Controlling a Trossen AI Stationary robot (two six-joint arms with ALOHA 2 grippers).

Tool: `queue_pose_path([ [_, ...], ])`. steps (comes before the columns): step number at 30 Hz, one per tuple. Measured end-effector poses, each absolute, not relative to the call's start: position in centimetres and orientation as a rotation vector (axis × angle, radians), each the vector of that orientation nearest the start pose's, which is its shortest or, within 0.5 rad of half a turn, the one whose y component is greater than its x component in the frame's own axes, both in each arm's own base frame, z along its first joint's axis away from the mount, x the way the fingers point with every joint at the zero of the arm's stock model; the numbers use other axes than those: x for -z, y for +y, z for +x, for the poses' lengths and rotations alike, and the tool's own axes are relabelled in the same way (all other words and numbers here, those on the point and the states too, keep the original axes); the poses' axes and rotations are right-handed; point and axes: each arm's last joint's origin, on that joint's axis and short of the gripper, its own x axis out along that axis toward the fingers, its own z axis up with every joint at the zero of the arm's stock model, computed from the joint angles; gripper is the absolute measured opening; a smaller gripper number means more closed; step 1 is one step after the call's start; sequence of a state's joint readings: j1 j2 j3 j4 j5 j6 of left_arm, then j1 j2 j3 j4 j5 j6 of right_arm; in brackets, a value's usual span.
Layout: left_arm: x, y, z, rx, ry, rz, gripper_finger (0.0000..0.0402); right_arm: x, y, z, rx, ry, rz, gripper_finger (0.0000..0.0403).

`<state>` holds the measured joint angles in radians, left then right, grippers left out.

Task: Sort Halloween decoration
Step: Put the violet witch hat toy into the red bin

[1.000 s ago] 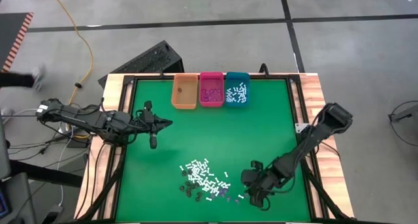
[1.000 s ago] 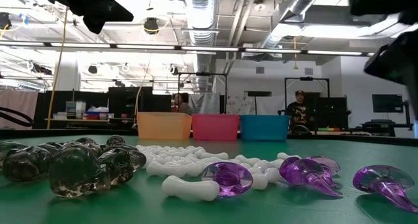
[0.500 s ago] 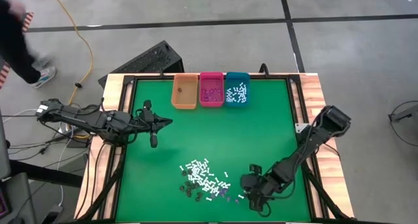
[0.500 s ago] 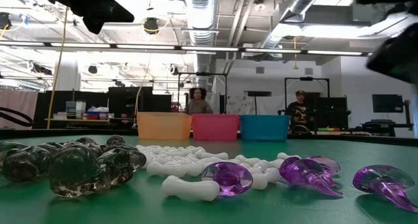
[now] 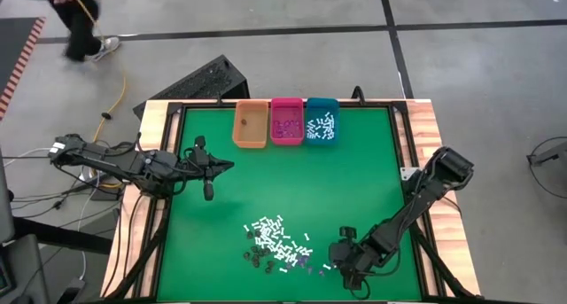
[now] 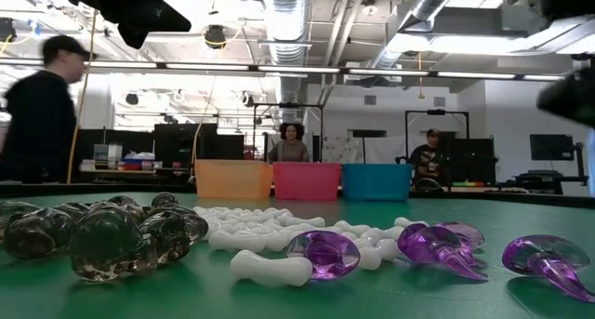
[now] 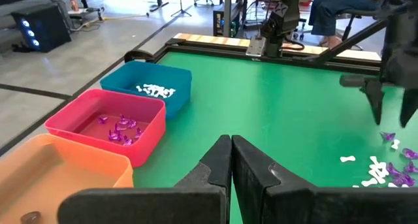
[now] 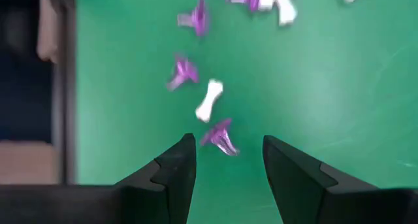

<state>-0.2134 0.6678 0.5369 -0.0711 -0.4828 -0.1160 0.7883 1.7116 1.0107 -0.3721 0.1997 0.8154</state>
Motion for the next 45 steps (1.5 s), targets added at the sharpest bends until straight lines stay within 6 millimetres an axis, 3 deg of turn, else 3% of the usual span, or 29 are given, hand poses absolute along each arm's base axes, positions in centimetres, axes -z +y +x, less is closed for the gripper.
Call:
queue_pose_path([
  [4,-27.6,-2.0,15.4,-0.278,0.175,-0.047,0.0000,-14.9,23.3,23.9,-0.133,1.151,0.190,0.0204],
  [8,-27.6,-2.0,15.4,-0.279,0.175,-0.047,0.0000,-14.2,23.4,24.2,-0.135,1.175,0.202,0.0204],
  [36,-27.5,-1.9,15.4,-0.309,0.180,-0.041,0.0000,-14.4,22.2,25.7,-0.174,1.118,0.133,0.0203],
  [45,-27.3,-1.9,15.3,-0.309,0.199,-0.027,0.0000,-14.4,21.6,26.2,-0.197,1.108,0.073,0.0161],
])
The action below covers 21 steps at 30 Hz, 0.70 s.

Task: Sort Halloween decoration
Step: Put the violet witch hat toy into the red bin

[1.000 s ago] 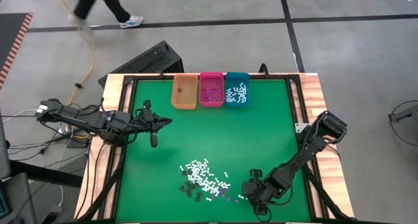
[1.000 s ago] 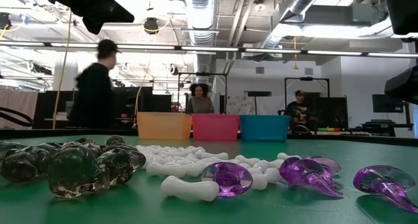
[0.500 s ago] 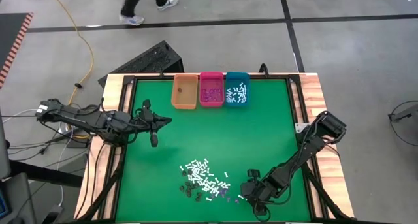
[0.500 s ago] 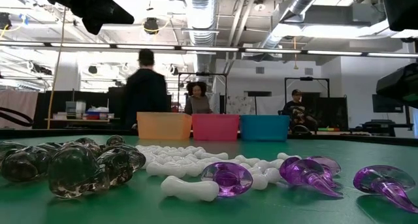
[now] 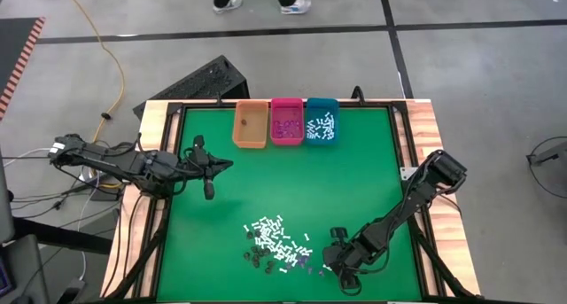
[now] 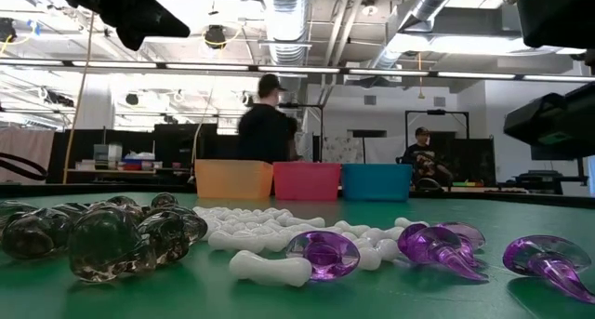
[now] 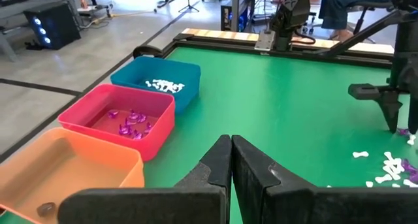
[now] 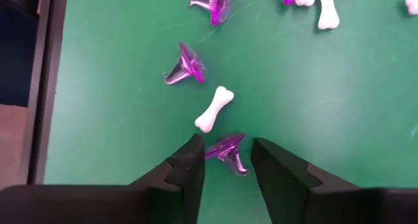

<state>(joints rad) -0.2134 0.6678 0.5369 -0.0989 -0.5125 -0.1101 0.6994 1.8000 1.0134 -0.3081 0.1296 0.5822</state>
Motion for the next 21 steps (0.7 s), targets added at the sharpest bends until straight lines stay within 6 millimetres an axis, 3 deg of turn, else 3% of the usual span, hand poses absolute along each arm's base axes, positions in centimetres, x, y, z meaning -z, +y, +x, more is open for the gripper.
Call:
queue_pose_path([
  [11,-27.2,-1.9,15.3,-0.310,0.215,-0.026,0.0000,-14.4,20.9,26.7,-0.149,1.087,0.058,0.0058],
  [17,-27.2,-1.9,15.3,-0.310,0.215,-0.025,0.0000,-14.3,19.4,27.9,-0.116,1.093,0.087,0.0019],
  [21,-27.2,-1.9,15.3,-0.308,0.217,-0.009,0.0000,-14.3,18.4,28.6,-0.108,1.084,0.077,0.0016],
])
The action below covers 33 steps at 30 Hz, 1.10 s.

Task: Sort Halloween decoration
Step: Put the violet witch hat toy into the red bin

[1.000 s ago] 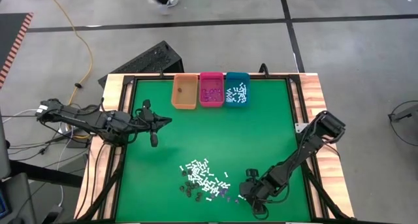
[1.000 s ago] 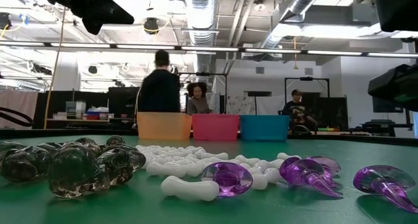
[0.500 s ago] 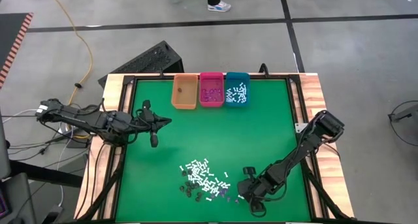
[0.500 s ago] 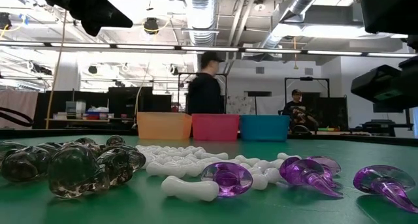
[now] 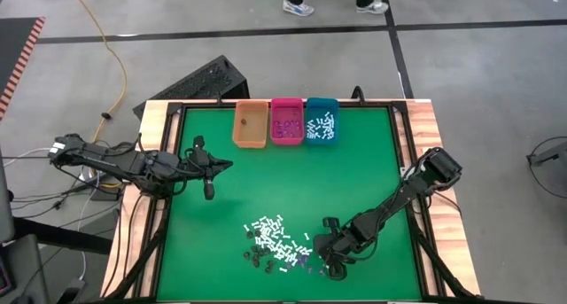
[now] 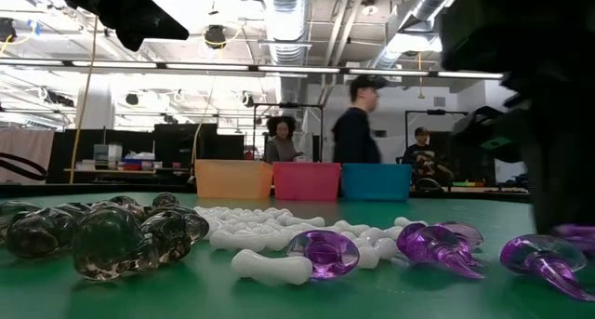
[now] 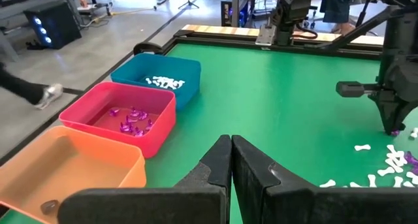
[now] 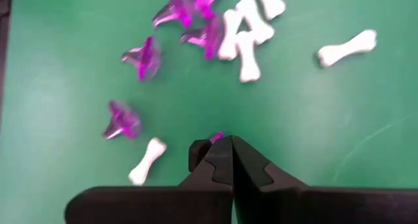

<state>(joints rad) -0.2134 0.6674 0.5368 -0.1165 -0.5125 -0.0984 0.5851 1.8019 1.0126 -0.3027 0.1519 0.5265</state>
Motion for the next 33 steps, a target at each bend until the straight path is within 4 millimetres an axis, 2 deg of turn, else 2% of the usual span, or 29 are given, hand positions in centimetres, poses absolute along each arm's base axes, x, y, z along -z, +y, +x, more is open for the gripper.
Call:
queue_pose_path([
  [6,-27.2,-1.9,15.3,-0.307,0.218,-0.002,0.0000,-15.4,16.7,29.1,-0.030,1.030,0.027,0.0021],
  [10,-27.2,-1.9,15.3,-0.307,0.218,0.002,0.0000,-17.6,15.1,29.4,0.010,0.952,0.003,0.0019],
  [18,-27.2,-1.9,15.3,-0.306,0.219,0.014,0.0000,-21.1,10.0,30.3,0.103,0.846,-0.096,0.0020],
  [23,-27.2,-1.9,15.3,-0.304,0.221,0.032,0.0000,-22.8,5.3,31.4,0.217,0.767,-0.164,0.0020],
  [29,-27.2,-1.8,15.3,-0.323,0.222,0.043,0.0000,-24.2,-2.0,33.2,0.389,0.603,-0.176,0.0020],
  [33,-27.2,-1.8,15.3,-0.326,0.222,0.043,0.0000,-24.8,-6.4,33.1,0.458,0.536,-0.127,0.0024],
])
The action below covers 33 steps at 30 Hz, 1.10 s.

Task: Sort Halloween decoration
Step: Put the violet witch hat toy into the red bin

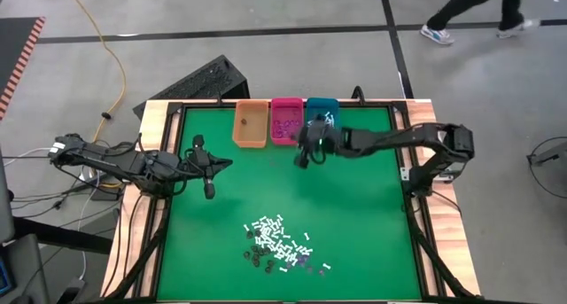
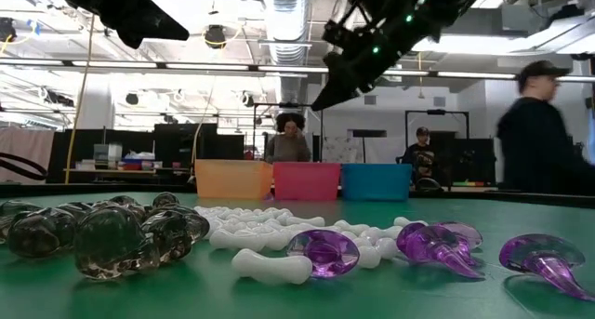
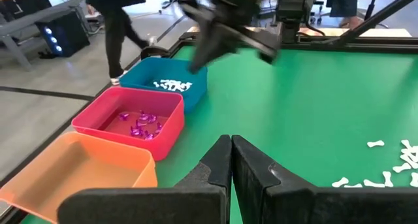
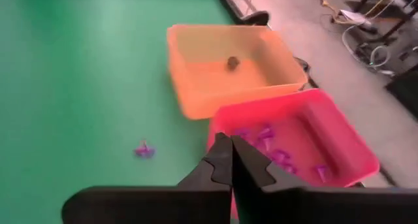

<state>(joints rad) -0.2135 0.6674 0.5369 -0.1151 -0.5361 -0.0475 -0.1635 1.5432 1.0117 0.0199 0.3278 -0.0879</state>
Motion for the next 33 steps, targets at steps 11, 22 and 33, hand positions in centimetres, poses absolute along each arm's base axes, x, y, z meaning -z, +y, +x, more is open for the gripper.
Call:
queue_pose_path([
  [11,-27.1,-1.8,15.3,-0.330,0.230,0.038,0.0000,-22.3,-6.7,35.2,0.209,0.499,0.020,0.0119],
  [22,-26.4,-1.7,15.6,-0.365,0.295,0.061,0.0000,-17.5,-6.8,41.2,0.242,0.508,-0.039,0.0194],
  [33,-25.8,-1.6,15.8,-0.368,0.338,0.077,0.0000,-16.0,-8.0,42.3,0.261,0.605,-0.029,0.0182],
])
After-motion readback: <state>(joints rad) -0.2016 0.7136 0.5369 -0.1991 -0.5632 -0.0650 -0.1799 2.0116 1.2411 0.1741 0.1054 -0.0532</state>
